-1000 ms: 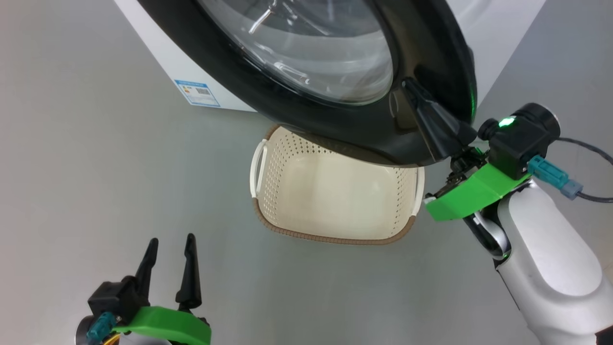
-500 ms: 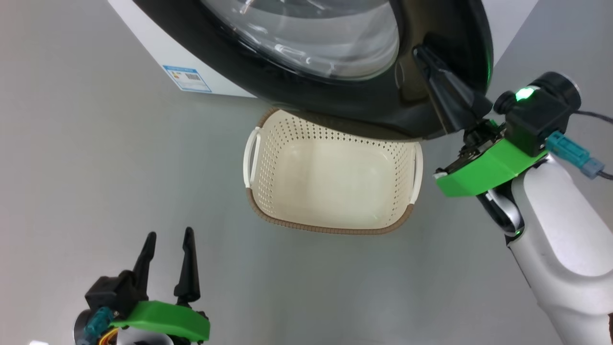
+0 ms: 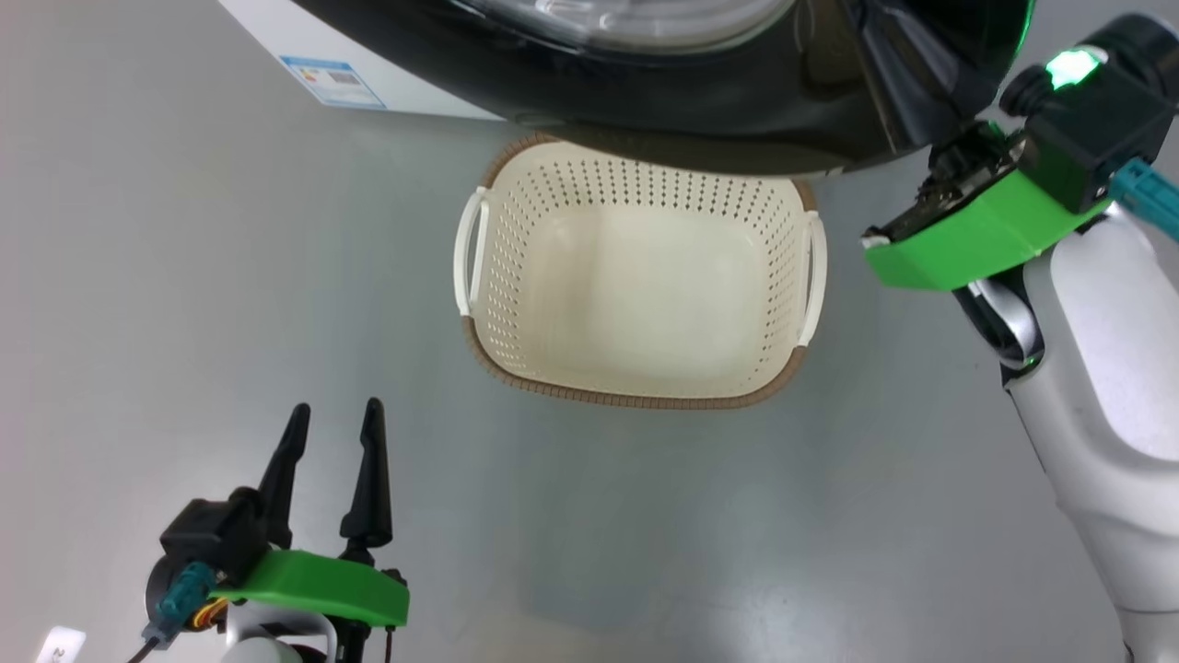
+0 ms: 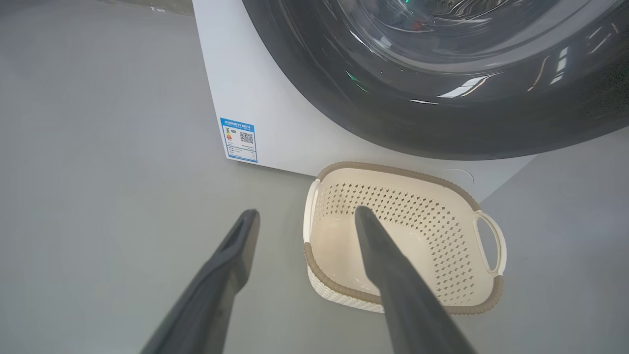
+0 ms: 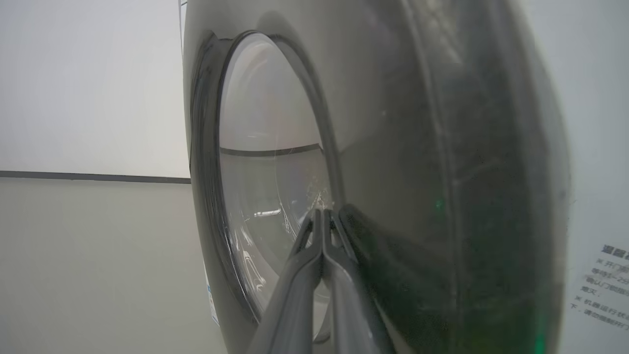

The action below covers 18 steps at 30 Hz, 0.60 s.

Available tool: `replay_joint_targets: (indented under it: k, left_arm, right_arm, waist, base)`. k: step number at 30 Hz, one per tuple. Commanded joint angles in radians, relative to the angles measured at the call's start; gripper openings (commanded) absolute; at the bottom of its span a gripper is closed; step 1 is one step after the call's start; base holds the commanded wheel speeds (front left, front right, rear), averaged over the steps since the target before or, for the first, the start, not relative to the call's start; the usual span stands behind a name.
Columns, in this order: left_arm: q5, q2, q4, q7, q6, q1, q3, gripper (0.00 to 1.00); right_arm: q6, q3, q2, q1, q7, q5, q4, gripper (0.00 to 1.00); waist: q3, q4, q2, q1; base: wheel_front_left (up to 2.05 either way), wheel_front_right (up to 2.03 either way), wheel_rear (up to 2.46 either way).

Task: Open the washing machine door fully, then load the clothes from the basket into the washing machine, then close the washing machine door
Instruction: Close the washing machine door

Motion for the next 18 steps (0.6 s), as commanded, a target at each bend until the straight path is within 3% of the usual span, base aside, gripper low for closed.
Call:
replay_joint_targets:
  k: [1,18]
  left_arm:
    - [0.007,0.014,-0.031,-0.006,-0.004,-0.013,0.033,1.0]
    - [0.009,0.014,-0.043,-0.006,-0.004,0.016,0.029,1.0]
  right_arm:
    - [0.001,0.007,0.012,-0.025,-0.005,-0.005,-0.021,0.0]
    - [0.001,0.023,0.006,-0.141,-0.005,-0.019,0.001,0.0]
  waist:
    - [0.033,-0.004,0.0,0.0]
    - [0.078,-0.036,0.0,0.0]
  base:
    - [0.0,0.0,0.0]
    - [0.0,0.0,0.0]
